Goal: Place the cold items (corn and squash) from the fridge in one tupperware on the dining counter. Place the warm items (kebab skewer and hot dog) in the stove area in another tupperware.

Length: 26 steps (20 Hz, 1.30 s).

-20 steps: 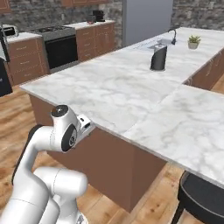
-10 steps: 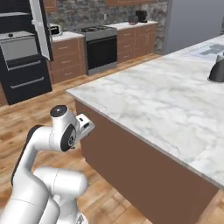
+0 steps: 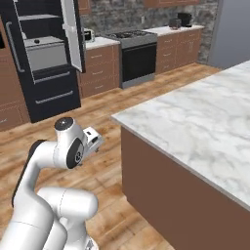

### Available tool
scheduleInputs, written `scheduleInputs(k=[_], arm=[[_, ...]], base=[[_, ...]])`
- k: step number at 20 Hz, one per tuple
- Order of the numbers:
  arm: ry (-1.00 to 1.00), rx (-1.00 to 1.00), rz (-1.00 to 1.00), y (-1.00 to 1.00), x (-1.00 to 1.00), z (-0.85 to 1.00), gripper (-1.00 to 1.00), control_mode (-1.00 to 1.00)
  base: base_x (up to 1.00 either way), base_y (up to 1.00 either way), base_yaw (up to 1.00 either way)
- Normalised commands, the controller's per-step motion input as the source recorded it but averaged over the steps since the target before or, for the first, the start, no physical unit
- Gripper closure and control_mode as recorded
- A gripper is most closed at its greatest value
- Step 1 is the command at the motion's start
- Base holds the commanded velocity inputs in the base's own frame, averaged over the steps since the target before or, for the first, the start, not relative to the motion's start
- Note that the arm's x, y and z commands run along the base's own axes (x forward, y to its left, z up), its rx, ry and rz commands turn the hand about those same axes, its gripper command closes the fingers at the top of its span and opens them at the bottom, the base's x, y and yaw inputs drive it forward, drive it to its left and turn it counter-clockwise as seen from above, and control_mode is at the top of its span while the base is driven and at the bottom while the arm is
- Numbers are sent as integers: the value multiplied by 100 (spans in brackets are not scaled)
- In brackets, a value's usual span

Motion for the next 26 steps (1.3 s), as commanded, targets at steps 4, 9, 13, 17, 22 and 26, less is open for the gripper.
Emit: scheduleInputs(k=[4, 9, 13, 17, 22, 26], arm=[[0, 0, 0, 0, 0, 0, -100, 100], [0, 0, 0, 0, 0, 0, -100, 100], [0, 0, 0, 0, 0, 0, -100, 100], [0, 0, 0, 0, 0, 0, -100, 100], [0, 0, 0, 0, 0, 0, -100, 100], [0, 0, 0, 0, 0, 0, -100, 100]], base=[[59, 100, 4], [72, 100, 1], [79, 100, 2], [85, 100, 1], [99, 98, 11], [100, 64, 26]])
